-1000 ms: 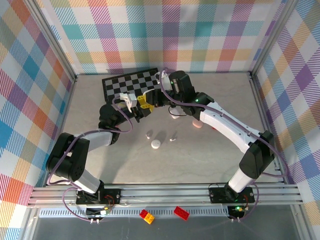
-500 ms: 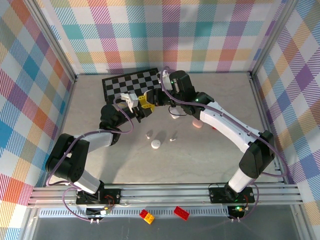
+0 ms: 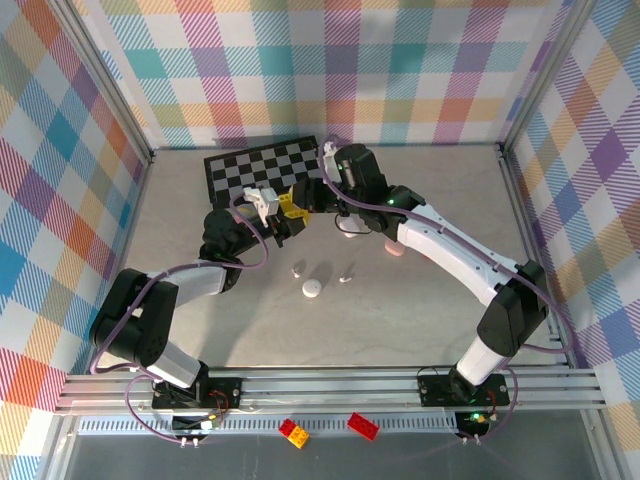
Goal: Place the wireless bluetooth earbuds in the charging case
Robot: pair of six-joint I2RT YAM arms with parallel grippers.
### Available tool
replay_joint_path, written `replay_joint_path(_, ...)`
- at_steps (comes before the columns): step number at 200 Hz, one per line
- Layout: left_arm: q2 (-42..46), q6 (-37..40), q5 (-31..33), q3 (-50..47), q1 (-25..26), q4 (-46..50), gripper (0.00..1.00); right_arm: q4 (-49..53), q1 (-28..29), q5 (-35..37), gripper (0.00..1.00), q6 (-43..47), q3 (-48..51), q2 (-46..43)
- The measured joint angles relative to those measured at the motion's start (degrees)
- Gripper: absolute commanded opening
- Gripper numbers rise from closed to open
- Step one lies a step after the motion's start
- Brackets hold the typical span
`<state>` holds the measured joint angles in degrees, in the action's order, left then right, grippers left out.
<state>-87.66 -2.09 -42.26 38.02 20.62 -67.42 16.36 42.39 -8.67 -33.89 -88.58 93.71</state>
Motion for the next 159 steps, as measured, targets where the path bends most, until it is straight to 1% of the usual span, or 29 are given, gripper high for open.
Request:
replay_joint_path(36, 0.00, 0.02, 0.00, 0.00, 0.04, 0.26, 0.30, 0.24, 0.07, 0.57, 0.27, 0.02, 0.00, 0.00)
replay_joint_path(64, 0.00, 0.02, 0.42, 0.02, 0.26, 0.39, 0.30, 0.28, 0.07, 0.55, 0.32, 0.09, 0.04, -0.20)
replay_joint_path(113, 0.02, 0.04, 0.33, 0.02, 0.31, 0.15, 0.29, 0.42, 0.07, 0.61, 0.34, 0.68, 0.74, -1.33)
replay_joint_path(159, 0.31, 0.11, -0.07, 0.02, 0.31, -0.26, 0.30, 0.37, -0.07, 0.55, 0.40, 2.36, 2.34, -3.45)
